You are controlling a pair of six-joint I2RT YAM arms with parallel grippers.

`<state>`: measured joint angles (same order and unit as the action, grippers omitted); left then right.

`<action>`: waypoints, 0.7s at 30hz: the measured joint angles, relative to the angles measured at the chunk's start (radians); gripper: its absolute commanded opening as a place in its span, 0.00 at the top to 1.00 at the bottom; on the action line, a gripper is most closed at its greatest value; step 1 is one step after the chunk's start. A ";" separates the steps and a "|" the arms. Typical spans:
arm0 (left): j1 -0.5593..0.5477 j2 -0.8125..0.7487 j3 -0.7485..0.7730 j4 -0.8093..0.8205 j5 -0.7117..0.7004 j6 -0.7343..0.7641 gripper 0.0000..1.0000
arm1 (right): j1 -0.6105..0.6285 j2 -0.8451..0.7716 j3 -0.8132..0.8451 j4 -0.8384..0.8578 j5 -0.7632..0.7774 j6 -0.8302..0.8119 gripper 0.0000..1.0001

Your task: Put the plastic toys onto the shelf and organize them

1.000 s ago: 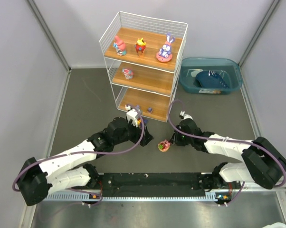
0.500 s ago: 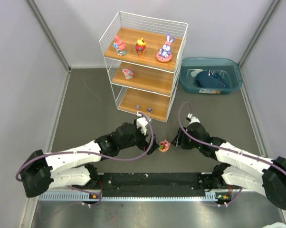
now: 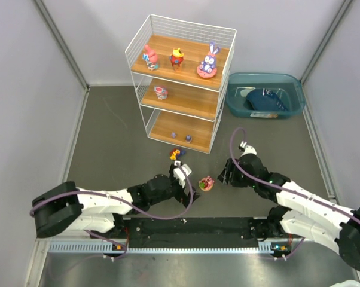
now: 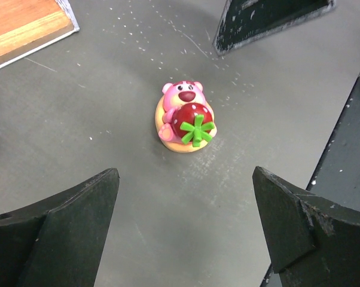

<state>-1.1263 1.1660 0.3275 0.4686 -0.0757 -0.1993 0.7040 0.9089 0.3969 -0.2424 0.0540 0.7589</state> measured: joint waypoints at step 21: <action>-0.019 0.344 -0.072 0.571 -0.061 0.126 0.01 | 0.000 -0.120 0.003 -0.099 0.074 0.011 0.38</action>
<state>-1.1458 1.5097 0.2558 1.0393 -0.1368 -0.0738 0.7040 0.7891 0.4004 -0.3412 0.1280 0.7704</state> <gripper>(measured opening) 0.990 0.619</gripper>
